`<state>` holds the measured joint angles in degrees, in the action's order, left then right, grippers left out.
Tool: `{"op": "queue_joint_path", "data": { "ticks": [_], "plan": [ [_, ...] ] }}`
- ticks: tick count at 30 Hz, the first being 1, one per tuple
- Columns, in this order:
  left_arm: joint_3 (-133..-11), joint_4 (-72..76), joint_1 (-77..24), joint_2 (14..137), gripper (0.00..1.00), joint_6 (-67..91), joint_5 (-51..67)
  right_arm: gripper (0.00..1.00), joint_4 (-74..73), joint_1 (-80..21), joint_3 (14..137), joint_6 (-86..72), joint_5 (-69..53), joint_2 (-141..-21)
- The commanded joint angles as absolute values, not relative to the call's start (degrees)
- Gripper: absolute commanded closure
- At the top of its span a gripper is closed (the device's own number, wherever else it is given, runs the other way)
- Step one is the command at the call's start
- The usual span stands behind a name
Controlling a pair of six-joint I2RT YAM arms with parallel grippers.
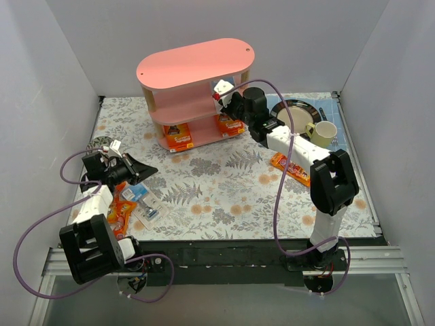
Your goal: Place and organize the shaving razors onto the shelf
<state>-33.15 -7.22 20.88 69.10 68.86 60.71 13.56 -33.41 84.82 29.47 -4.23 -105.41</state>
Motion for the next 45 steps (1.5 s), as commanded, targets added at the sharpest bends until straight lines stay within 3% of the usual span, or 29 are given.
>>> {"op": "queue_joint_path", "data": {
  "ticks": [1, 32, 41, 44, 45],
  "plan": [
    [-32.3, -6.3, 21.3, 66.7, 1.00, 68.6, 61.3, 0.99, 20.5, -33.6, 87.5, 30.9, -3.5, -106.2],
    [-32.2, -5.2, 21.2, 68.5, 1.00, 68.6, 60.6, 0.99, 23.4, -33.9, 89.8, 35.8, 6.7, -113.8],
    [-32.8, -5.8, 21.2, 67.9, 1.00, 68.9, 61.2, 0.99, 21.7, -34.5, 88.3, 33.3, 4.4, -109.1],
    [-33.8, -5.8, 21.2, 68.3, 0.92, 69.1, 61.8, 0.99, 20.7, -35.2, 84.7, 33.0, 3.3, -103.3],
    [-34.1, -5.8, 21.3, 69.0, 0.83, 69.2, 62.0, 0.99, 20.3, -35.4, 83.1, 33.1, 3.3, -101.5]
  ]
}}
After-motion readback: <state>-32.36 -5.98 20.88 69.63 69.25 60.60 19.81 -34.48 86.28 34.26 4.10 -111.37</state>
